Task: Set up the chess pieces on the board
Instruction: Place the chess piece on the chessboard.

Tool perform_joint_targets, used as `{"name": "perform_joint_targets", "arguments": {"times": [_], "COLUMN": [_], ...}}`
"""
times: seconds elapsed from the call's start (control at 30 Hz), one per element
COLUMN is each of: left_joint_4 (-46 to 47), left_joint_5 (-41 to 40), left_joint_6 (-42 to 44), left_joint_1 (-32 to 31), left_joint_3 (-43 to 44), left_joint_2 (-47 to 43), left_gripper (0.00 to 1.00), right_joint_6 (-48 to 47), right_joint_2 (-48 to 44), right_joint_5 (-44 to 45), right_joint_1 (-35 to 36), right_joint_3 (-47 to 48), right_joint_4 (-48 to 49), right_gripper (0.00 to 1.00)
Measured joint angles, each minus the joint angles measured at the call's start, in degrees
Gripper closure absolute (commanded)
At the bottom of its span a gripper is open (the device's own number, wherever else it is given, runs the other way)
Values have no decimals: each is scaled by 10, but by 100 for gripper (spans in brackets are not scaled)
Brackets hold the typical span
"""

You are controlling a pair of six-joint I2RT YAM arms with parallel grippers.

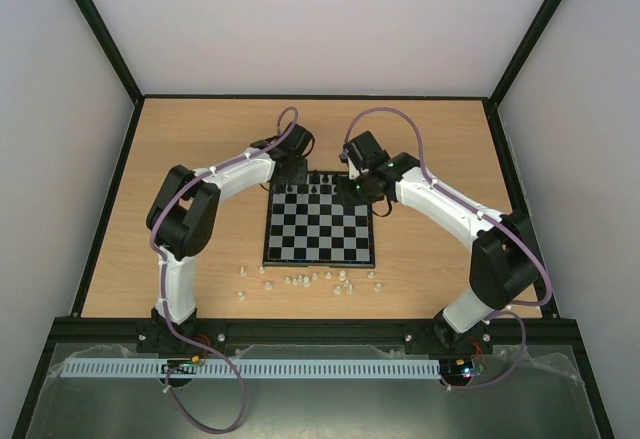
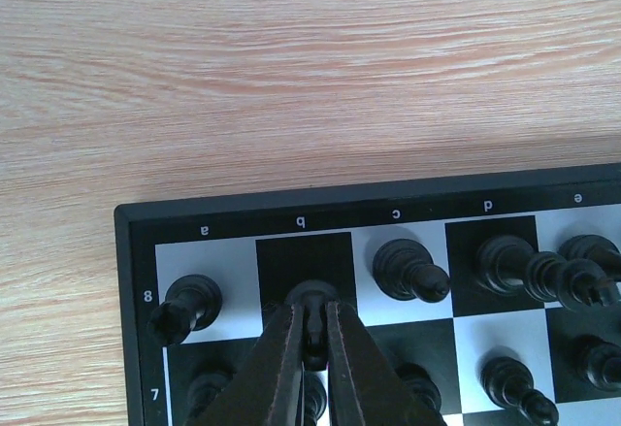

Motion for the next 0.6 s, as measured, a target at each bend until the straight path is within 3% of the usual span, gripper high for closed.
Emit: {"name": "perform_joint_targets", "arguments": {"times": [0.3, 0.6], "left_joint_4": [7, 13], "left_joint_5": [0, 4], "left_joint_6": [0, 5], "left_joint_1": [5, 6], "left_joint_3": [0, 2], "left_joint_2": [16, 16], "left_gripper": [92, 78], "right_joint_6": [0, 0], "right_joint_2": [1, 2], "right_joint_5": [0, 1], "right_joint_1": [0, 0], "right_joint_3": [0, 0], "right_joint_4": [0, 0], "right_gripper": [69, 69]}}
